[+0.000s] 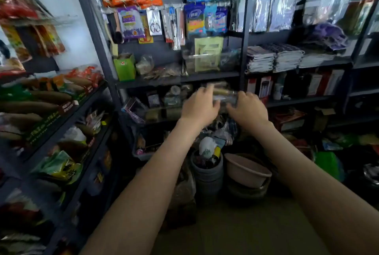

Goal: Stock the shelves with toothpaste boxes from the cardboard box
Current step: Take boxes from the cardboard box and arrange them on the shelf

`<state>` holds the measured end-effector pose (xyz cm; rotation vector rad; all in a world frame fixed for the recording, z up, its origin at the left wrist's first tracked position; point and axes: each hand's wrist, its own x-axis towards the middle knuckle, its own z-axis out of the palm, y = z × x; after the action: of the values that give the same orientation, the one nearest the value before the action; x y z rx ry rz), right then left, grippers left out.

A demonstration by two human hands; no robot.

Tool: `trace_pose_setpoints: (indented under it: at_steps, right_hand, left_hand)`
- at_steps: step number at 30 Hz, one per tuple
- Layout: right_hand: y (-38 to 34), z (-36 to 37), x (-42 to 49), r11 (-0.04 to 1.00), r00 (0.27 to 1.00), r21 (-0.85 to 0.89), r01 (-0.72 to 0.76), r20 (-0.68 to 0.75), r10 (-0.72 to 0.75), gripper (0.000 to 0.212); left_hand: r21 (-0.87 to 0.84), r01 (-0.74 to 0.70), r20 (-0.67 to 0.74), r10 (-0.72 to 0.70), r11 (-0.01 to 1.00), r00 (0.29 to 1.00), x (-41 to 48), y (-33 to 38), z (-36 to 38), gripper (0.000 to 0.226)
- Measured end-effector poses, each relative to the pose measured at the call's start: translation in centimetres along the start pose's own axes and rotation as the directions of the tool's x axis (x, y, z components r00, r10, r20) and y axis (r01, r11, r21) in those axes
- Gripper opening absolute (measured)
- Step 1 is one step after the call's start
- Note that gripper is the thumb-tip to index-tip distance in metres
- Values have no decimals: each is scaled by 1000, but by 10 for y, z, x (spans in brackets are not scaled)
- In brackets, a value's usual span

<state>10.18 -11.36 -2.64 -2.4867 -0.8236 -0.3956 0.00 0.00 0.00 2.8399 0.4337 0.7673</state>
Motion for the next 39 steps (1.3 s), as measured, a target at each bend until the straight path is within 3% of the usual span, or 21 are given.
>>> trace_pose_setpoints:
  at_steps: [2, 6, 11, 17, 20, 23, 32, 34, 37, 39]
  right_hand:
    - [16, 25, 12, 998, 997, 12, -65, 49, 65, 57]
    - [60, 97, 35, 993, 988, -47, -109, 107, 114, 48]
    - [138, 147, 82, 965, 954, -139, -221, 175, 244, 46]
    - [271, 147, 105, 847, 837, -213, -487, 163, 523, 80]
    - [346, 130, 108, 738, 750, -233, -633, 52, 659, 60]
    - [424, 109, 113, 636, 656, -264, -725, 13, 754, 59]
    - [662, 26, 144, 470, 482, -262, -843, 17, 876, 53]
    - [717, 8, 161, 465, 473, -247, -850, 29, 881, 44]
    - [801, -8, 188, 453, 445, -188, -872, 83, 892, 36]
    - [859, -12, 207, 457, 443, -160, -875, 117, 889, 31]
  left_hand:
    - [55, -120, 96, 115, 991, 989, 15, 0, 31, 45]
    - [59, -166, 287, 143, 984, 947, 58, -17, 120, 29]
    - [-106, -186, 444, 214, 977, 870, 139, -5, 219, 27]
    - [-239, -419, 534, 479, 876, 697, 231, 89, 312, 33]
    - [-307, -515, 564, 589, 800, 579, 260, 153, 365, 29]
    - [-380, -563, 574, 665, 734, 478, 279, 222, 418, 28]
    - [-468, -576, 621, 713, 670, 325, 362, 442, 545, 36]
    - [-502, -520, 638, 702, 691, 316, 388, 483, 572, 36]
    - [-601, -285, 687, 665, 747, 292, 423, 537, 620, 37]
    - [-619, -274, 681, 677, 736, 278, 448, 578, 658, 36]
